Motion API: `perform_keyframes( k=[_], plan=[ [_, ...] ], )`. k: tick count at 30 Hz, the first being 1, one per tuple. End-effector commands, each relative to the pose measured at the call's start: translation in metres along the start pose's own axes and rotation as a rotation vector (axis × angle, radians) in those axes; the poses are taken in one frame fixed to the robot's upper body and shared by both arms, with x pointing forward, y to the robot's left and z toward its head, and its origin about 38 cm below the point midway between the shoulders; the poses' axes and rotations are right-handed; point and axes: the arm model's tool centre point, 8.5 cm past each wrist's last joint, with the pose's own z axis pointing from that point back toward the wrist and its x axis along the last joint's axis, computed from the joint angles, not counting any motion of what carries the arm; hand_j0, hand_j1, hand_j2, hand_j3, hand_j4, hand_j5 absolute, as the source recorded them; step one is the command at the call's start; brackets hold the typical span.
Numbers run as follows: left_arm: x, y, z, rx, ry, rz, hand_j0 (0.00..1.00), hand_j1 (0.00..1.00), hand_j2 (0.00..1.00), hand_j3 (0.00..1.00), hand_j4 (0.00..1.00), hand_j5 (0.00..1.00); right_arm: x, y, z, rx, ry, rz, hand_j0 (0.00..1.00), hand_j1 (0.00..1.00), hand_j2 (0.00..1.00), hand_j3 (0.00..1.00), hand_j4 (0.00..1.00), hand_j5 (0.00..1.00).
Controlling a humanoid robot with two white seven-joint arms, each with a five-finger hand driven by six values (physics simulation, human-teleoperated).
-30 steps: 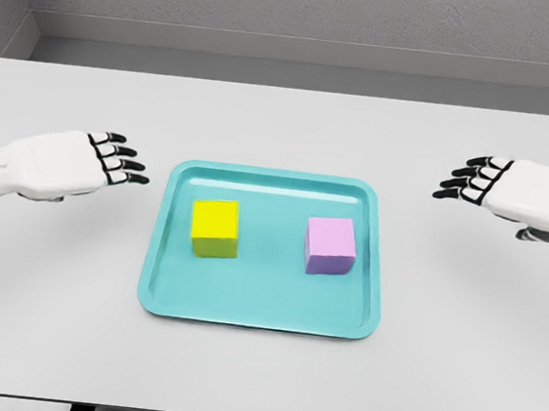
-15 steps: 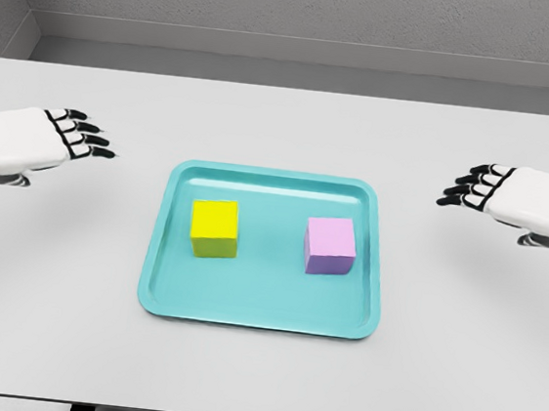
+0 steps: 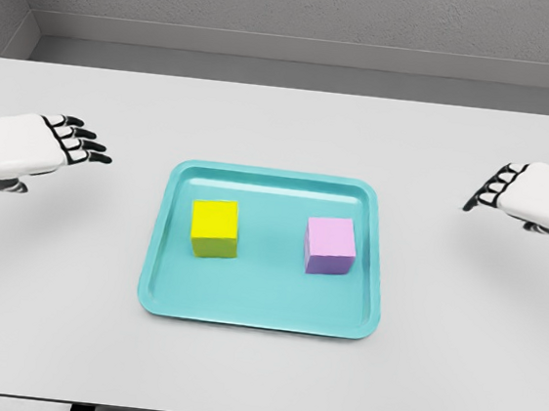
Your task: Push two cubes
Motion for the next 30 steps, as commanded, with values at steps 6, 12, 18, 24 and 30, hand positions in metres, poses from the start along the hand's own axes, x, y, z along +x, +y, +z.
perform_keyframes(
  k=[6, 12, 18, 24, 30],
  plan=[
    [-0.002, 0.003, 0.003, 0.005, 0.004, -0.002, 1.0, 1.0, 1.0, 1.0, 1.0, 1.0, -0.015, -0.002, 0.013, -0.018, 0.062, -0.009, 0.81, 0.81, 0.81, 0.81, 0.81, 0.81],
    [-0.003, 0.004, 0.005, 0.006, 0.009, -0.002, 1.0, 1.0, 1.0, 1.0, 1.0, 1.0, -0.016, -0.002, 0.014, -0.02, 0.06, -0.013, 0.88, 0.88, 0.88, 0.88, 0.88, 0.88],
    [-0.005, 0.005, 0.007, 0.003, 0.014, -0.005, 1.0, 1.0, 1.0, 1.0, 1.0, 1.0, -0.002, -0.006, 0.013, -0.021, 0.027, 0.016, 0.87, 0.87, 0.87, 0.87, 0.87, 0.87],
    [-0.006, 0.005, 0.008, 0.003, 0.016, -0.006, 1.0, 1.0, 1.0, 1.0, 1.0, 1.0, 0.006, -0.002, -0.005, -0.041, 0.009, -0.002, 0.78, 0.78, 0.78, 0.78, 0.78, 0.78],
    [-0.006, 0.003, 0.008, 0.0, 0.021, -0.004, 1.0, 1.0, 1.0, 1.0, 1.0, 1.0, 0.013, 0.006, -0.043, 0.008, -0.019, 0.018, 0.76, 0.76, 0.76, 0.76, 0.76, 0.76]
  ],
)
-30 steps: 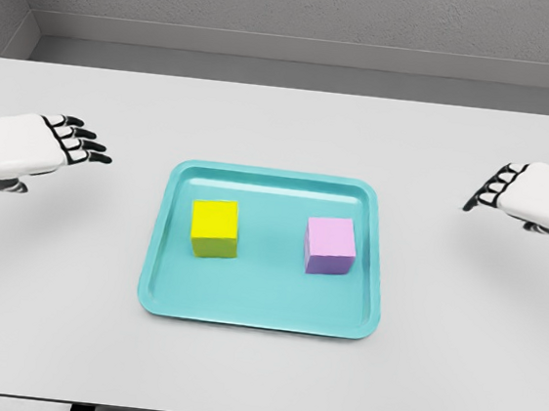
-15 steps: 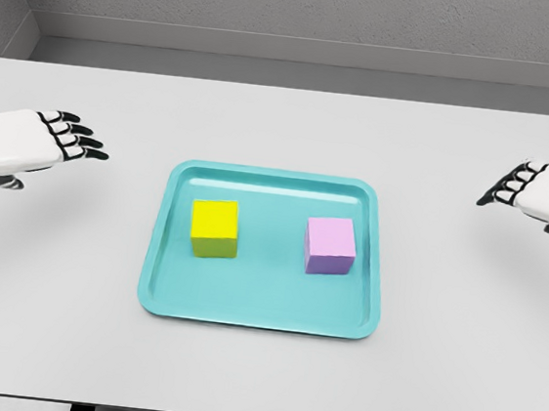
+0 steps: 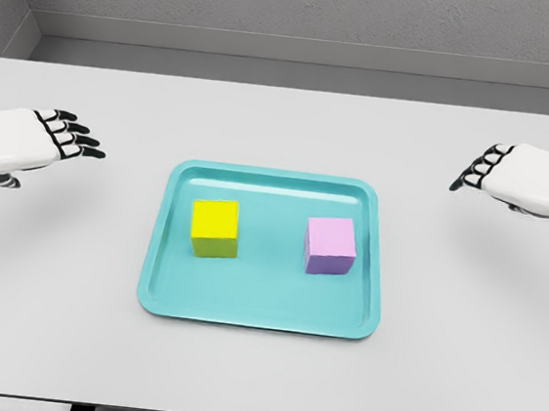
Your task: Push two cubes
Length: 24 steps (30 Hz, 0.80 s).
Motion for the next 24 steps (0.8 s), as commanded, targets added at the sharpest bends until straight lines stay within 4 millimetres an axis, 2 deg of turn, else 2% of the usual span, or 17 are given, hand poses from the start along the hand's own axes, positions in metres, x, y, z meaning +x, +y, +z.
perform_keyframes(
  k=[1, 3, 8, 12, 13, 14, 17, 19, 21, 24],
  plan=[
    [0.0, -0.001, -0.001, -0.006, 0.001, -0.002, 1.0, 1.0, 1.0, 1.0, 1.0, 1.0, 0.015, 0.024, -0.021, 0.065, -0.053, -0.028, 0.76, 0.76, 0.76, 0.76, 0.76, 0.76],
    [0.005, -0.005, -0.007, -0.003, -0.013, 0.01, 1.0, 1.0, 1.0, 1.0, 1.0, 1.0, 0.022, 0.027, -0.029, 0.066, -0.077, -0.037, 0.72, 0.72, 0.72, 0.72, 0.72, 0.72],
    [0.018, -0.009, -0.026, 0.009, -0.049, 0.041, 1.0, 1.0, 1.0, 1.0, 1.0, 1.0, 0.034, 0.041, -0.046, 0.086, -0.114, -0.074, 0.7, 0.7, 0.7, 0.7, 0.7, 0.7],
    [0.031, 0.0, -0.046, 0.01, -0.102, 0.029, 1.0, 1.0, 1.0, 1.0, 1.0, 1.0, 0.034, 0.047, -0.053, 0.089, -0.113, -0.105, 0.68, 0.68, 0.68, 0.68, 0.68, 0.68],
    [0.035, 0.001, -0.052, 0.009, -0.113, 0.032, 0.95, 0.95, 0.95, 0.95, 0.95, 0.95, 0.036, 0.049, -0.056, 0.089, -0.115, -0.113, 0.68, 0.68, 0.68, 0.68, 0.68, 0.68],
    [0.036, 0.002, -0.055, -0.017, -0.123, 0.023, 0.88, 0.88, 0.88, 0.88, 0.88, 0.88, 0.036, 0.049, -0.057, 0.089, -0.118, -0.109, 0.68, 0.68, 0.68, 0.68, 0.68, 0.68],
    [0.041, 0.005, -0.063, -0.015, -0.139, 0.016, 0.79, 0.79, 0.79, 0.79, 0.79, 0.79, 0.041, 0.046, -0.059, 0.076, -0.13, -0.113, 0.68, 0.68, 0.68, 0.68, 0.68, 0.68],
    [0.045, 0.006, -0.068, -0.012, -0.154, 0.015, 0.79, 0.79, 0.79, 0.79, 0.79, 0.79, 0.042, 0.044, -0.059, 0.067, -0.135, -0.115, 0.68, 0.68, 0.68, 0.68, 0.68, 0.68],
    [0.051, 0.008, -0.074, -0.006, -0.17, 0.015, 0.76, 0.76, 0.76, 0.76, 0.76, 0.76, 0.052, 0.025, -0.056, 0.019, -0.16, -0.073, 0.68, 0.68, 0.68, 0.68, 0.68, 0.68],
    [0.053, 0.01, -0.074, 0.001, -0.178, 0.01, 0.76, 0.76, 0.76, 0.76, 0.76, 0.76, 0.061, 0.014, -0.055, -0.009, -0.185, -0.049, 0.67, 0.67, 0.67, 0.67, 0.67, 0.67]
  ],
)
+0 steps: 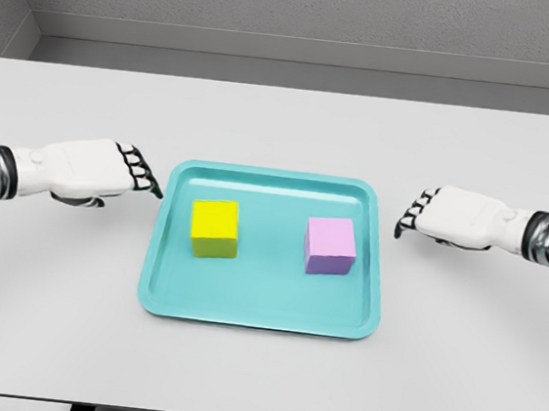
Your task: Push two cubes
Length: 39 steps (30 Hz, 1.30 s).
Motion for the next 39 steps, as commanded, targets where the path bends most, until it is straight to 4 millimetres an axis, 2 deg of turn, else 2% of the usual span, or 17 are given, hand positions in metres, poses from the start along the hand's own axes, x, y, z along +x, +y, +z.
perform_keyframes(
  k=[1, 7, 9, 17, 19, 33, 39],
  plan=[
    [0.003, 0.001, -0.003, 0.006, -0.011, 0.002, 0.76, 0.76, 0.76, 0.76, 0.76, 0.76, 0.008, -0.013, 0.002, -0.032, -0.022, 0.026, 0.67, 0.67, 0.67, 0.67, 0.67, 0.67],
    [0.016, 0.005, -0.006, 0.016, -0.046, -0.016, 0.77, 0.77, 0.77, 0.77, 0.77, 0.77, 0.012, -0.015, 0.003, -0.035, -0.028, 0.037, 0.67, 0.67, 0.67, 0.67, 0.67, 0.67],
    [0.022, 0.006, -0.005, 0.02, -0.059, -0.023, 0.77, 0.77, 0.77, 0.77, 0.77, 0.77, 0.018, -0.022, 0.006, -0.044, -0.041, 0.065, 0.66, 0.66, 0.66, 0.66, 0.66, 0.66],
    [0.026, 0.007, -0.006, 0.027, -0.068, -0.024, 0.77, 0.77, 0.77, 0.77, 0.77, 0.77, 0.031, -0.021, 0.011, -0.038, -0.066, 0.088, 0.66, 0.66, 0.66, 0.66, 0.66, 0.66],
    [0.026, 0.007, -0.006, 0.024, -0.067, -0.026, 0.77, 0.77, 0.77, 0.77, 0.77, 0.77, 0.034, -0.016, 0.01, -0.033, -0.074, 0.077, 0.66, 0.66, 0.66, 0.66, 0.66, 0.66],
    [0.036, 0.016, -0.008, 0.048, -0.089, -0.053, 0.77, 0.77, 0.77, 0.77, 0.77, 0.77, 0.041, -0.018, 0.004, -0.04, -0.095, 0.082, 0.66, 0.66, 0.66, 0.66, 0.66, 0.66],
    [0.04, 0.018, -0.012, 0.06, -0.1, -0.052, 0.77, 0.77, 0.77, 0.77, 0.77, 0.77, 0.048, -0.02, -0.005, -0.063, -0.114, 0.071, 0.66, 0.66, 0.66, 0.66, 0.66, 0.66]
  ],
)
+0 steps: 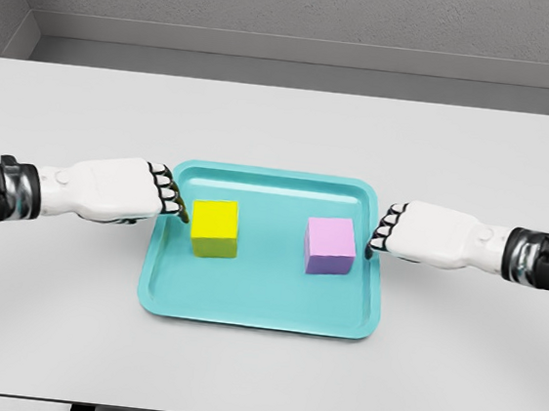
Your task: Push two cubes
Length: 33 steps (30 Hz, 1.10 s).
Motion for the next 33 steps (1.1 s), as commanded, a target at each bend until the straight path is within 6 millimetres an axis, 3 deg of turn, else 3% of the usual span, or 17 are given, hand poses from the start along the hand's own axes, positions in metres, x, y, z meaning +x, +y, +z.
perform_keyframes(
  k=[1, 15, 19, 21, 24, 29, 33],
  plan=[
    [0.001, 0.001, -0.001, 0.007, -0.003, 0.004, 0.77, 0.77, 0.77, 0.77, 0.77, 0.77, 0.002, -0.001, -0.004, -0.012, -0.006, -0.006, 0.66, 0.66, 0.66, 0.66, 0.66, 0.66],
    [0.011, 0.008, -0.01, 0.038, -0.029, -0.003, 0.77, 0.77, 0.77, 0.77, 0.77, 0.77, 0.014, -0.01, -0.025, -0.057, -0.041, -0.009, 0.66, 0.66, 0.66, 0.66, 0.66, 0.66],
    [0.006, 0.01, -0.002, 0.035, -0.016, -0.009, 0.77, 0.77, 0.77, 0.77, 0.77, 0.77, 0.011, -0.012, -0.023, -0.068, -0.034, -0.012, 0.66, 0.66, 0.66, 0.66, 0.66, 0.66],
    [-0.001, 0.006, 0.009, 0.005, 0.006, -0.016, 0.77, 0.77, 0.77, 0.77, 0.77, 0.77, 0.01, -0.012, -0.022, -0.077, -0.033, -0.023, 0.66, 0.66, 0.66, 0.66, 0.66, 0.66],
    [-0.004, 0.003, 0.011, -0.004, 0.018, -0.01, 0.77, 0.77, 0.77, 0.77, 0.77, 0.77, 0.01, -0.012, -0.022, -0.088, -0.038, -0.04, 0.66, 0.66, 0.66, 0.66, 0.66, 0.66],
    [-0.011, -0.015, 0.006, -0.043, 0.034, 0.035, 0.77, 0.77, 0.77, 0.77, 0.77, 0.77, 0.011, -0.009, -0.027, -0.103, -0.048, -0.071, 0.66, 0.66, 0.66, 0.66, 0.66, 0.66],
    [-0.007, -0.015, 0.0, -0.038, 0.022, 0.038, 0.77, 0.77, 0.77, 0.77, 0.77, 0.77, 0.01, -0.003, -0.037, -0.111, -0.051, -0.111, 0.66, 0.66, 0.66, 0.66, 0.66, 0.66]
  ],
)
